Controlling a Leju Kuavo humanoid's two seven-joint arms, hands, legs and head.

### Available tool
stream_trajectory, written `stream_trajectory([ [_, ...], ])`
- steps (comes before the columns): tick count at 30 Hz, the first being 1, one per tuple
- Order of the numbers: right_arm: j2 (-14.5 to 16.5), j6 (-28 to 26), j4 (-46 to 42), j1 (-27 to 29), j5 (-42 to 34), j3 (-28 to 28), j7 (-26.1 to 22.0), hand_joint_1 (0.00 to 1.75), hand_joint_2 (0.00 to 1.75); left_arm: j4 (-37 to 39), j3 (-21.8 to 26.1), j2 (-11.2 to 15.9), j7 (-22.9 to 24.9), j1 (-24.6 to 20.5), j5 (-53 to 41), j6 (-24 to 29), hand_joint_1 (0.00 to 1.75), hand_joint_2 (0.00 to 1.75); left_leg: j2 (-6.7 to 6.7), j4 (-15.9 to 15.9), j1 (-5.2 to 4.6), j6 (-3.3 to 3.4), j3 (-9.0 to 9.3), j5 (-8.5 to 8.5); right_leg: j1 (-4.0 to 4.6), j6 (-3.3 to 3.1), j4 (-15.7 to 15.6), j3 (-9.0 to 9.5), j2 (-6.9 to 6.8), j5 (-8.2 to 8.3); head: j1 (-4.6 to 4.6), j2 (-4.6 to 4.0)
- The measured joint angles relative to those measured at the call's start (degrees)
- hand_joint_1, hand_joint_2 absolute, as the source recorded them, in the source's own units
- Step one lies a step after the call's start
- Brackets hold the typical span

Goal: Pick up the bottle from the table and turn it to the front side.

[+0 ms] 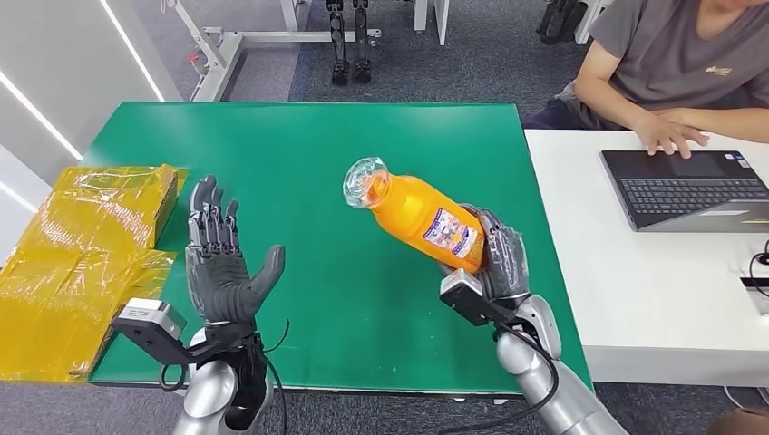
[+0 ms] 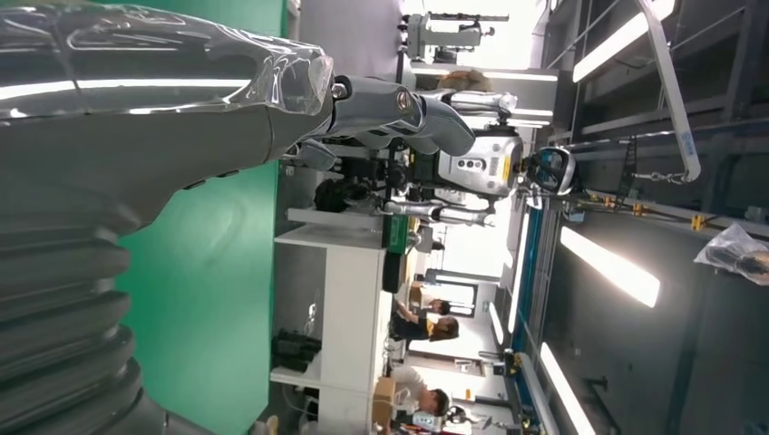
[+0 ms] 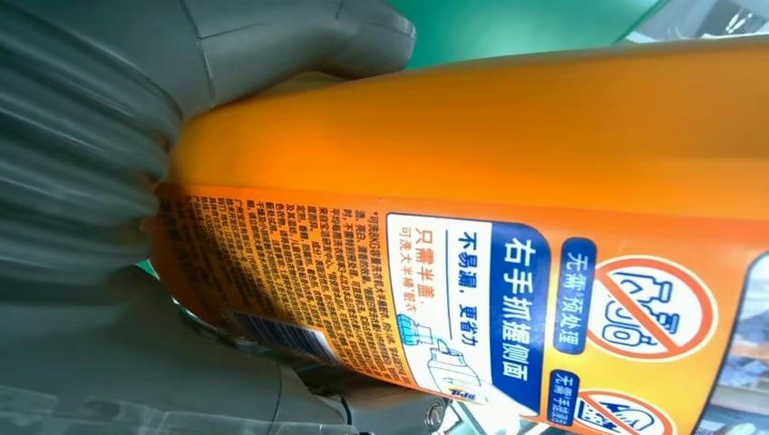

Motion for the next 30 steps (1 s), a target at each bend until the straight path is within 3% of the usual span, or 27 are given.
stream_trajectory([
  [12,0.5,6.6,-4.2,2.2,3.7,-1.3,0.1,1.75,1.75,2.1,-0.6,-0.1,0.0,-3.3,1.0,-2.5,0.0,1.75,0.02,0.0,0.0,0.0,0.0,0.01,0.0,-0.01,0.0,0.01,0.02,0.01,0.0,0.0],
  [22,3.0,13.4,-1.5,-2.3,6.9,0.0,2.5,1.75,1.75,2.5,-2.5,-0.1,0.0,-5.1,1.8,-4.2,0.0,1.75,0.06,0.0,0.0,0.0,0.0,0.01,0.0,-0.01,0.0,-0.01,0.06,0.01,0.0,0.0],
  [30,5.9,14.9,2.5,-6.7,8.2,1.0,2.8,1.75,1.75,3.0,-3.4,-0.5,0.0,-6.2,2.4,-4.8,0.0,1.75,0.06,0.0,0.0,0.0,-0.01,0.02,0.0,-0.02,0.0,-0.01,0.06,0.02,0.0,0.0],
])
